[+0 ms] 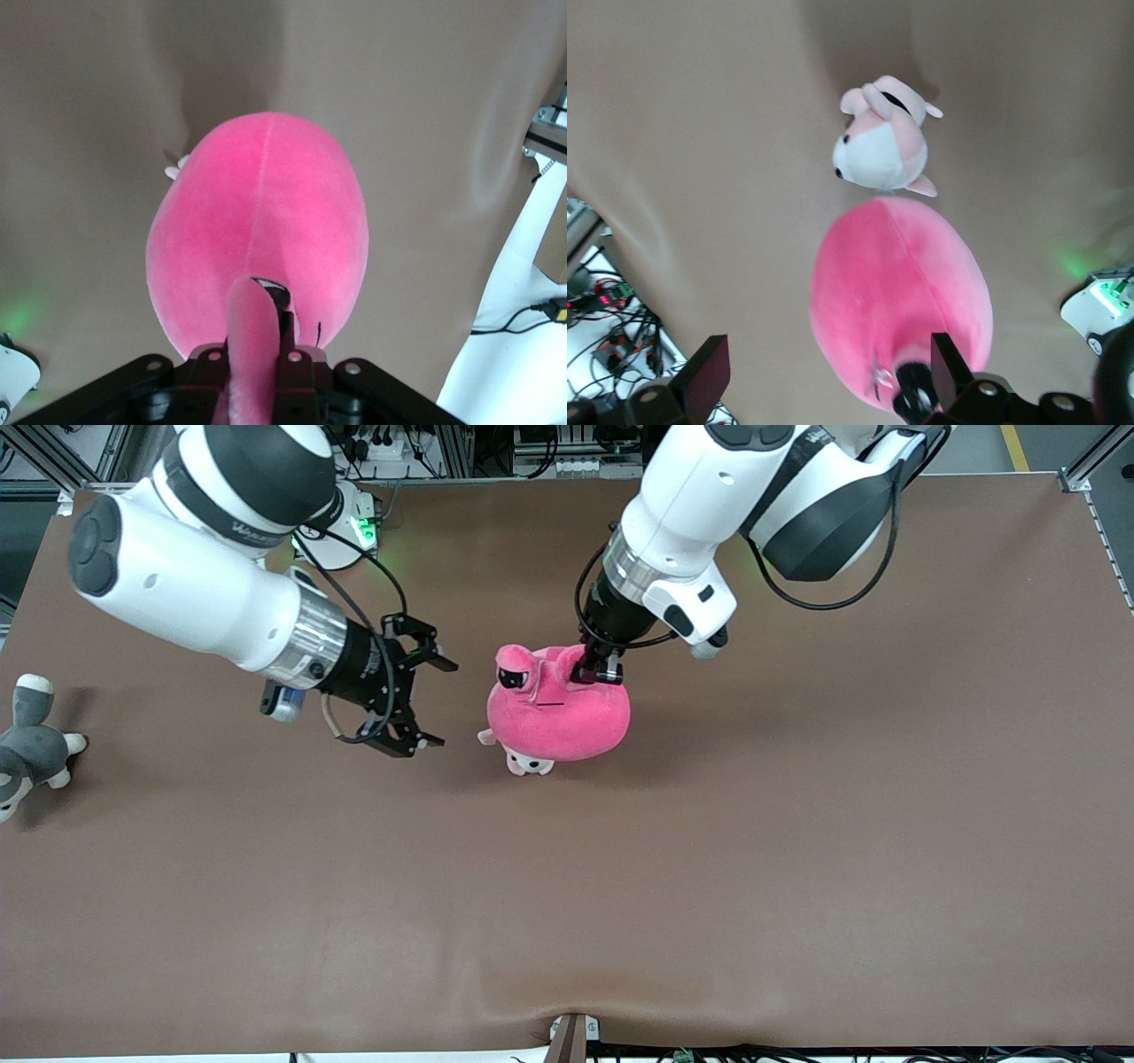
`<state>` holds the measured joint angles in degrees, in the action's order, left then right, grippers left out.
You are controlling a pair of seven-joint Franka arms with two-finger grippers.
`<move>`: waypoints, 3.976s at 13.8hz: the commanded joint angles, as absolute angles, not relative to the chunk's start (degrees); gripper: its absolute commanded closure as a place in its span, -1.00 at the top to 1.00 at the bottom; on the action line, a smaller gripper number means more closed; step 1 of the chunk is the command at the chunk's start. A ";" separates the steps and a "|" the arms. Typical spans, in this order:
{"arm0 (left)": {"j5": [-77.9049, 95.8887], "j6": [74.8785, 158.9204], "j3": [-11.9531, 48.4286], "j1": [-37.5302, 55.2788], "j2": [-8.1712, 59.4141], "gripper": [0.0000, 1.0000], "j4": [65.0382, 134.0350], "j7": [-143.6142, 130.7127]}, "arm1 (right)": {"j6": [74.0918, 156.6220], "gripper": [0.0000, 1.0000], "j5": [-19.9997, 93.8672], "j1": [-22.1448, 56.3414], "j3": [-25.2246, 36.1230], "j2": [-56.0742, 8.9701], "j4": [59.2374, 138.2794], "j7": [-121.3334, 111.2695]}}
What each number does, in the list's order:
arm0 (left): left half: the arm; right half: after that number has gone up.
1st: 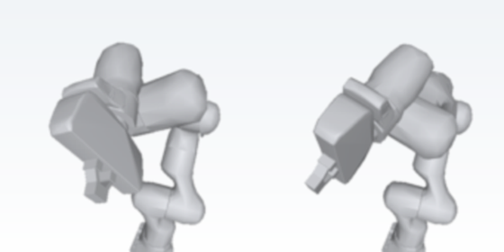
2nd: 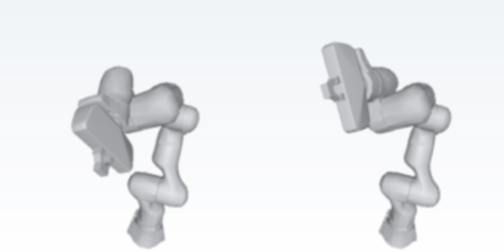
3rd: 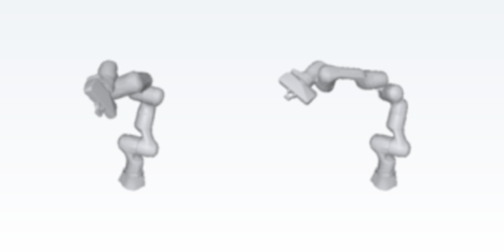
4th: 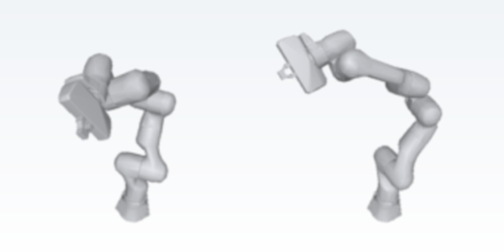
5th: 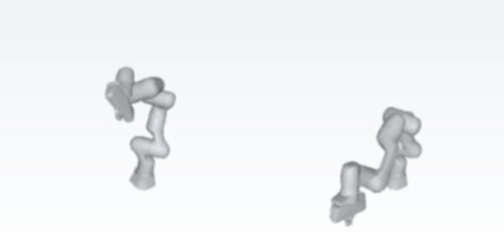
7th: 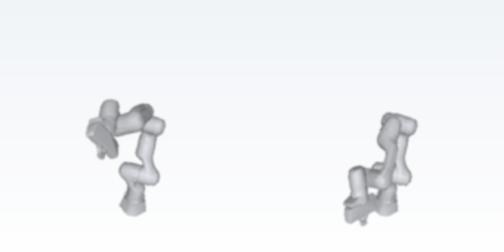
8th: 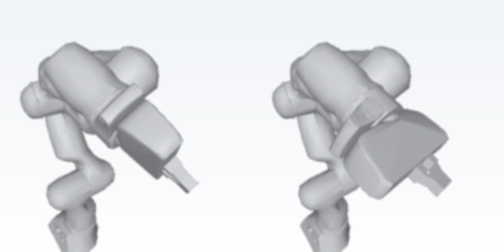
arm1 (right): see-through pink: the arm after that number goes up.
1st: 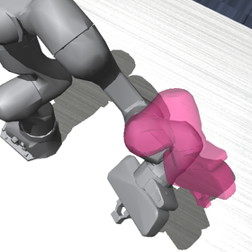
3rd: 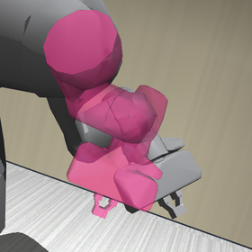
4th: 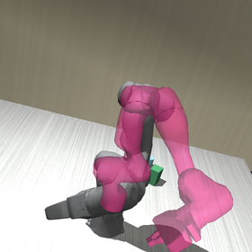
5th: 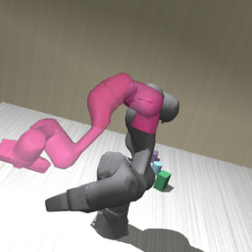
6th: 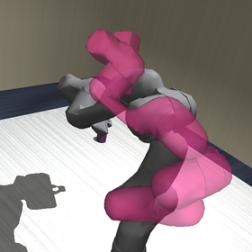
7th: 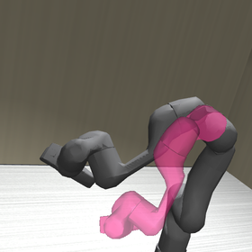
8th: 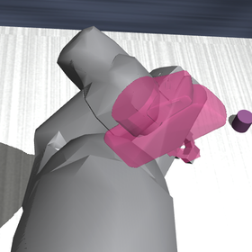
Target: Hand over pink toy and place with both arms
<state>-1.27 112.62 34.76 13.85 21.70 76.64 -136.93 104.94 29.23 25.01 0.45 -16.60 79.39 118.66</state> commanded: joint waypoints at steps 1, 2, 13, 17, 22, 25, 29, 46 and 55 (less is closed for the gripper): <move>-3.16 114.78 31.83 18.26 23.20 -1.00 74.45 -140.09 | 104.07 1.00 29.71 29.95 1.14 -18.27 78.75 123.90; -3.16 115.05 29.55 20.63 23.29 -1.00 73.75 -140.45 | 104.15 1.00 29.97 30.41 1.06 -18.80 78.75 124.97; -2.99 115.14 16.26 33.13 23.91 -1.00 72.16 -141.94 | 100.20 -1.00 26.02 31.38 1.23 -19.69 78.22 124.45; -2.99 115.05 16.26 33.05 23.91 -1.00 72.16 -141.94 | 100.37 -1.00 26.54 30.94 1.41 -19.78 78.13 124.63; -3.08 115.14 15.91 32.52 23.21 1.00 72.25 -141.51 | 100.20 -1.00 26.72 30.24 1.41 -19.86 77.34 124.63; -4.48 114.35 15.82 32.17 22.59 1.00 72.68 -135.65 | 98.88 -1.00 26.72 29.10 1.41 -19.86 76.21 124.45; -4.31 111.98 15.64 26.30 20.40 1.00 73.21 -124.14 | 94.40 -1.00 26.81 24.62 1.32 -19.86 73.74 120.43; 3.96 93.78 4.32 6.33 0.55 1.00 90.86 -44.26 | 77.43 -1.00 13.10 -10.27 1.49 -33.74 78.31 40.35; -2.28 86.31 -0.88 3.87 0.09 1.00 90.18 2.34 | 78.14 1.00 8.70 -11.61 1.41 -36.39 77.26 33.58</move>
<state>-0.48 87.40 -0.93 4.31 0.88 90.26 -3.88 79.00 10.08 -10.89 2.74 -36.49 78.97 34.36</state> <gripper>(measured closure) 0.000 0.824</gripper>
